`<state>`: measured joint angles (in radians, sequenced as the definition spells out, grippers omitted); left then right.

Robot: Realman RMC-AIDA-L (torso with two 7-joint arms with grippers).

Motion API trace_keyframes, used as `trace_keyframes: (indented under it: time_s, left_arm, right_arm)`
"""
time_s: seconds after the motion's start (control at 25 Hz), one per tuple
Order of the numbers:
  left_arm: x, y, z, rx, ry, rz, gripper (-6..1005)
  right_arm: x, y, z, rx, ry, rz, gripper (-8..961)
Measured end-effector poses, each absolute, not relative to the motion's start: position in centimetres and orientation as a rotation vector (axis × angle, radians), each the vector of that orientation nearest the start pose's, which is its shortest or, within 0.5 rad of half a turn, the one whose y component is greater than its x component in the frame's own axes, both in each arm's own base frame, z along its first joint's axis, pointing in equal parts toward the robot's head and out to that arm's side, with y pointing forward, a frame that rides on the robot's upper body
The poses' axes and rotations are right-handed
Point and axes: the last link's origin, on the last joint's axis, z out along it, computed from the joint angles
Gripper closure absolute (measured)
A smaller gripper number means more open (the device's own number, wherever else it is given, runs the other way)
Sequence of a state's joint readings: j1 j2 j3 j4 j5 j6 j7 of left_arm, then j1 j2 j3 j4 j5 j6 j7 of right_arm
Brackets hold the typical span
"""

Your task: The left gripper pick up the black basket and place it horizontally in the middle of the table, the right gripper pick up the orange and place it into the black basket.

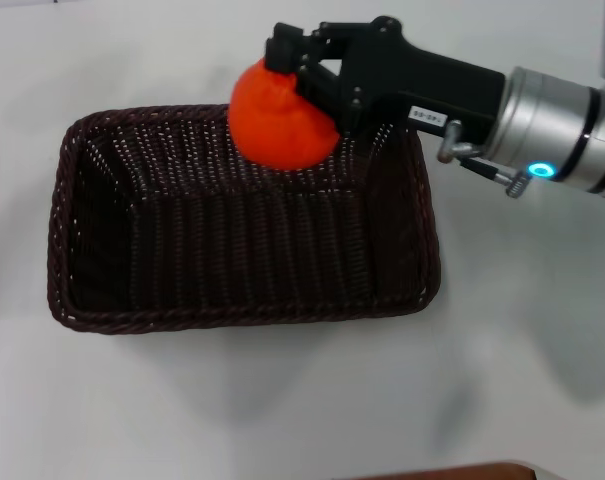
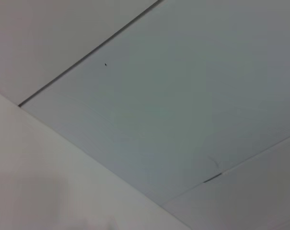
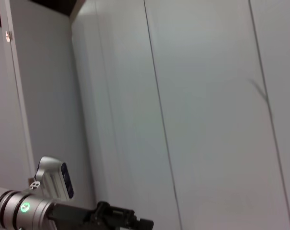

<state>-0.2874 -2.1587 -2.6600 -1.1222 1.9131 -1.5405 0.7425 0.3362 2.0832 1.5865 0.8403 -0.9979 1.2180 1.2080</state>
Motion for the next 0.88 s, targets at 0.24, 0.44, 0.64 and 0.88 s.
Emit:
trace_keyframes:
  time_s: [0.24, 0.44, 0.64, 0.88]
  left_arm:
    - [-31.0, 29.2, 9.6, -1.853, -1.670, -1.096, 385]
    - [-31.4, 28.9, 9.8, -1.850, -1.627, -1.110, 386]
    - [-32.2, 28.5, 10.1, -1.839, -1.503, -1.153, 386]
    - [-35.0, 26.9, 9.6, -1.763, -1.183, -1.148, 385]
  right_arm:
    - [18.1, 32.9, -4.2, -0.457, -2.204, -0.388, 677]
    - [18.4, 32.7, -3.9, -0.462, -2.192, -0.391, 563]
    - [20.6, 32.8, -1.4, -0.511, -2.096, -0.501, 449]
    - [26.7, 31.9, 1.5, -0.625, -1.916, -0.768, 181]
